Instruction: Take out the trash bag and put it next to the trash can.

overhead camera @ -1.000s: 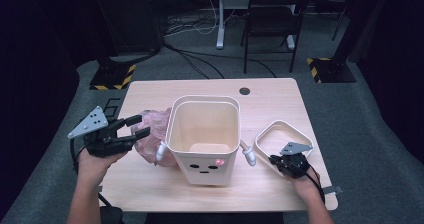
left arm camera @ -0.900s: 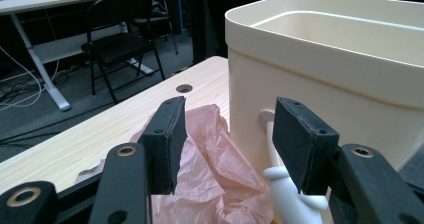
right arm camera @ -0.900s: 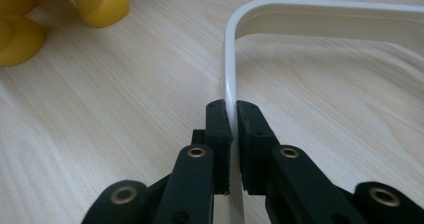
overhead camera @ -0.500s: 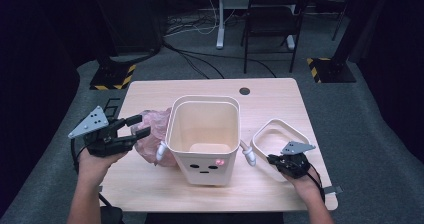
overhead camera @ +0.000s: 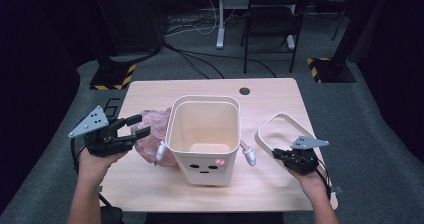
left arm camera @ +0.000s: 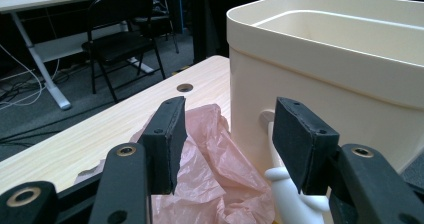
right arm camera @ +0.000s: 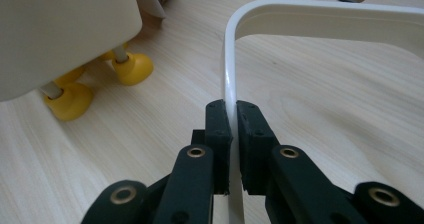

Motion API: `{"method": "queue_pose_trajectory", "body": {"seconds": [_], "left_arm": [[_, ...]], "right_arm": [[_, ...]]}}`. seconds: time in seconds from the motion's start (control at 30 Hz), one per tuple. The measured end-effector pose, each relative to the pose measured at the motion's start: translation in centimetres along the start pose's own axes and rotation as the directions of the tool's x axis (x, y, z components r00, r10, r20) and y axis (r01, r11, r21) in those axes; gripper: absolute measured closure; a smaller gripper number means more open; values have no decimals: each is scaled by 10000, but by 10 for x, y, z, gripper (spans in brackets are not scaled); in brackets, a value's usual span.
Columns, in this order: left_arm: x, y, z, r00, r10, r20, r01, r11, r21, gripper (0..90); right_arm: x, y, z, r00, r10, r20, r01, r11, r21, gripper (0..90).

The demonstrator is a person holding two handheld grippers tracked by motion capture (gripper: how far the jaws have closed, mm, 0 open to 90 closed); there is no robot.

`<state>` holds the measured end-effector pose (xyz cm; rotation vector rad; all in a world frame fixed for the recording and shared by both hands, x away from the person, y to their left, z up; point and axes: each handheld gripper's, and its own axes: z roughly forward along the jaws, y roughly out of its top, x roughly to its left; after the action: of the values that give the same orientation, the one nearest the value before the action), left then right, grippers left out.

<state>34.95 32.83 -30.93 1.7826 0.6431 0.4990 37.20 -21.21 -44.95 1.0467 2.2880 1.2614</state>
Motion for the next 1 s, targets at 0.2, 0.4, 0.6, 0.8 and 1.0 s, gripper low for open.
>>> {"method": "queue_pose_trajectory", "body": {"seconds": [0.2,0.4,0.6,0.8,1.0], "left_arm": [[1,-1,1,10000,-51,-33,51,10000,76,468],[1,-3,5,10000,-7,-12,7,9998,189,468],[2,-3,4,10000,-32,-51,33,9998,181,468],[2,-3,3,10000,-53,-72,54,9999,137,468],[1,-3,4,10000,-34,-41,34,9999,163,468]], "right_arm": [[3,12,-12,9999,1,-124,-5,9994,-351,842],[10,34,-25,9985,-457,-304,441,9977,-519,842],[15,51,-34,9961,-756,-459,727,9954,-628,842],[18,63,-42,9939,-970,-530,931,9930,-726,842],[21,71,-47,9924,-1082,-581,1035,9915,-785,842]]}}
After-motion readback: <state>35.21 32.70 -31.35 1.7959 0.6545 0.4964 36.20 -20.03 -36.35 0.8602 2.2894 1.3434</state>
